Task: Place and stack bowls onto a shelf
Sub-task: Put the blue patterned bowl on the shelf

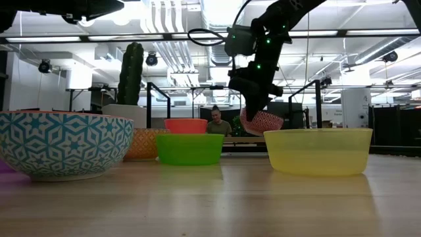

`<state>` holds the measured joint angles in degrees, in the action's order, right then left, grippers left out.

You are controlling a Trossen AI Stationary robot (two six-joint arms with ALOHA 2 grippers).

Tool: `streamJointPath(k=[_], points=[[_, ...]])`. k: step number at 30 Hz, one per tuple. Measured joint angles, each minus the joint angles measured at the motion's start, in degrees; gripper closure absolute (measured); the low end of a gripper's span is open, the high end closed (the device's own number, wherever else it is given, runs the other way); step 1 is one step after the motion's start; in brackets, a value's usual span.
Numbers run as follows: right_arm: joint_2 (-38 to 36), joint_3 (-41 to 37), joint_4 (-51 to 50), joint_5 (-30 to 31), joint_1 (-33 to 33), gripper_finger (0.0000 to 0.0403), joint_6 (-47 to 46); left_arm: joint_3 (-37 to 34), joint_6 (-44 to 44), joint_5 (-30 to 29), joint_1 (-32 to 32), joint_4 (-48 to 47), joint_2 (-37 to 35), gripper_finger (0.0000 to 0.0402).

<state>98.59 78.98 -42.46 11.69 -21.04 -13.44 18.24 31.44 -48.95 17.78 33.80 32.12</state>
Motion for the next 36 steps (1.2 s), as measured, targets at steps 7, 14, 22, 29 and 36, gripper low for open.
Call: streamJointPath(k=[7, 14, 22, 29, 36], points=[[0.0, 0.0, 0.07, 0.1, 0.0, 0.0369, 0.01, 0.0, 0.0, 0.0, 0.0, 0.0, 0.0, 0.0325], [0.0, 0.0, 0.04, 0.06, 0.0, 0.0367, 0.01, 0.0, 0.0, 0.0, 0.02, 0.0, 0.0, 0.0325], [0.0, 0.0, 0.05, -0.1, 0.0, 0.0366, 0.21, 0.0, 0.0, 0.0, 0.01, 0.01, 0.0, 0.0325], [0.0, -0.02, 1.32, -0.14, 0.02, 0.0342, 0.47, 0.0, 0.0, 0.0, 0.0, 0.04, 0.0, 0.0325], [-0.02, -0.02, 1.29, -0.21, 0.15, 0.0317, 0.19, 0.0, 0.0, 0.02, 0.02, 0.04, 0.0, 0.0325]])
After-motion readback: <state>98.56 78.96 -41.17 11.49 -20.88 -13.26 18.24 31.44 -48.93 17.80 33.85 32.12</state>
